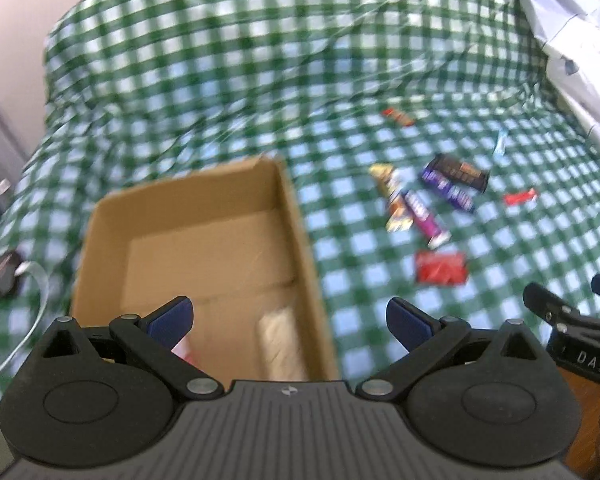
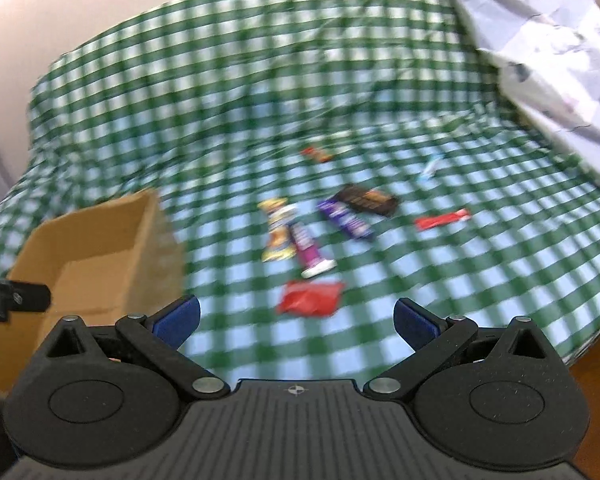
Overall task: Organize snacks
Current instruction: 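Grasp the yellow snack bar with the left tool while the right grasps the dark chocolate bar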
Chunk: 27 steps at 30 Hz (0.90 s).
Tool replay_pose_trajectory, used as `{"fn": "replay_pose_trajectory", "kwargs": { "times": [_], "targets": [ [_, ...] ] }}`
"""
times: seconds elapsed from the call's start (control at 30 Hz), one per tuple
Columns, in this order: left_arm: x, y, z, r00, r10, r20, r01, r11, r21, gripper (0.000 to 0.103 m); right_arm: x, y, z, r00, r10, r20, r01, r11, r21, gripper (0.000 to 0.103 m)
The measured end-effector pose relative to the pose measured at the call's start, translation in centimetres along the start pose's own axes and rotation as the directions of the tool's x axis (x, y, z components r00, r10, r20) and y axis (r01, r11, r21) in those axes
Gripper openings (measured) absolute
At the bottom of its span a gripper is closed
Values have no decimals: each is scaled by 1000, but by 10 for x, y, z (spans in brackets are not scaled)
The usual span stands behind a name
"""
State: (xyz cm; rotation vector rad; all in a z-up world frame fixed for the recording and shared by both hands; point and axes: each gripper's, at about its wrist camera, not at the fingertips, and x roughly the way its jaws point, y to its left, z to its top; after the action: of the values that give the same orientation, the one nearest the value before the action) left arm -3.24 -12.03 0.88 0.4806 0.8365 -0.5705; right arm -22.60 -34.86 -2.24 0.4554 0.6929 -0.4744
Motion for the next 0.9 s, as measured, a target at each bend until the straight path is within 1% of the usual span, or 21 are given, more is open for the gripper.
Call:
{"fn": "replay_pose_trajectory", "kwargs": {
  "times": [0.13,0.2,0.27,0.33,0.4,0.47,0.57,0.63,0.67,0.7,0.77,0.8,0.83,0.87,0.9],
  "targets": [
    [47,-39,48,1000,-25,-2,25,1000,16,103,34,-31,28,999,-44,28,44,999,5,102],
    [84,-63,72,999,-33,-20,34,999,32,103,59,-44,42,997,-68,35,68,998,-7,102],
    [128,-84,92,996,-55,-72,58,997,52,103,88,-59,56,996,-73,45,74,997,-31,102],
    [171,-100,107,987,-87,-131,95,994,58,103,126,-70,69,994,-96,46,99,993,-67,102],
    [214,-110,114,977,-104,-184,113,993,38,103,165,-80,81,993,-114,36,117,988,-98,102],
    [254,-117,120,965,-108,-238,115,993,16,103,209,-92,93,992,-123,6,122,985,-125,102],
    [303,-120,124,943,-122,-310,123,992,-16,103,268,-104,103,992,-118,-43,109,979,-175,102],
    [330,-117,126,921,-126,-368,122,992,-35,103,300,-106,102,991,-106,-75,88,972,-216,102],
    [343,-114,127,911,-123,-394,111,992,-52,103,317,-107,101,991,-87,-105,60,969,-239,102],
    [350,-110,128,906,-128,-402,110,992,-67,103,330,-106,100,989,-76,-129,41,966,-255,102],
    [361,-100,129,900,-134,-415,106,990,-90,103,350,-103,99,988,-40,-149,-3,961,-277,102],
    [364,-95,128,897,-142,-418,108,989,-103,103,360,-100,99,985,-12,-171,-39,956,-290,102],
    [366,-90,128,896,-156,-415,116,986,-120,103,368,-98,100,982,-2,-187,-55,952,-302,102],
    [366,-87,128,899,-156,-410,112,985,-129,103,374,-96,100,984,-9,-180,-50,946,-320,103],
    [366,-85,128,901,-152,-407,107,986,-130,103,378,-94,100,988,-4,-155,-48,943,-329,103]
  ]
}}
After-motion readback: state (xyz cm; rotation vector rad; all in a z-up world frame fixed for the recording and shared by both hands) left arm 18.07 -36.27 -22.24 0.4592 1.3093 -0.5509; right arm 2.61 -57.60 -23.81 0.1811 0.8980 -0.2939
